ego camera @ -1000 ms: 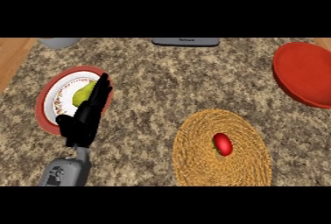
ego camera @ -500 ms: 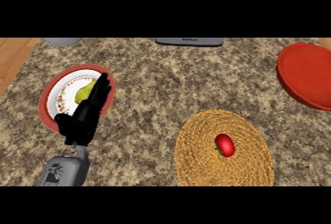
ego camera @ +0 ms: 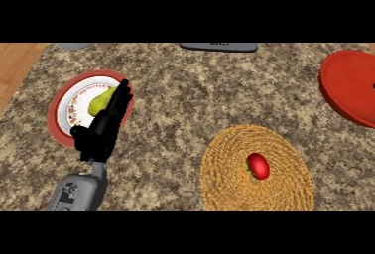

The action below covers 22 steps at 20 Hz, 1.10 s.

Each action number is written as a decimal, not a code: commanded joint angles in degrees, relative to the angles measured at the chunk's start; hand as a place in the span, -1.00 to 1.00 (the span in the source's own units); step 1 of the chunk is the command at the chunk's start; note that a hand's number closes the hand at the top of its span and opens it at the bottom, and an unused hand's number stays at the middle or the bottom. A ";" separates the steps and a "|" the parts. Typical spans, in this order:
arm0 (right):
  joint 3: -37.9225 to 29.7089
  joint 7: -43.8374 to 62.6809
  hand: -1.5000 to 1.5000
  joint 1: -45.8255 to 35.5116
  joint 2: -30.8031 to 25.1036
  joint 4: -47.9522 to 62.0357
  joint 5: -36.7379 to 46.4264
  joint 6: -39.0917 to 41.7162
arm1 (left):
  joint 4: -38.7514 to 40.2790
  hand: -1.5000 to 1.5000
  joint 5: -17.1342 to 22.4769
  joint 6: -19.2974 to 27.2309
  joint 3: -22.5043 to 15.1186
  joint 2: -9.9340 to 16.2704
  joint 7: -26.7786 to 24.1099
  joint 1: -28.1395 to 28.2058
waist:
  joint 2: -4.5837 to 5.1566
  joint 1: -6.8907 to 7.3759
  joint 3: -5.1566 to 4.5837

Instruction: Pick the cupcake from the placemat and place it in the bowl

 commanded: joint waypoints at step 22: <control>-5.00 -5.48 -1.00 -6.59 0.21 15.26 -10.71 28.62 | 0.01 0.00 0.20 0.50 1.16 -0.14 -0.15 -1.10 | 0.30 -0.92 0.19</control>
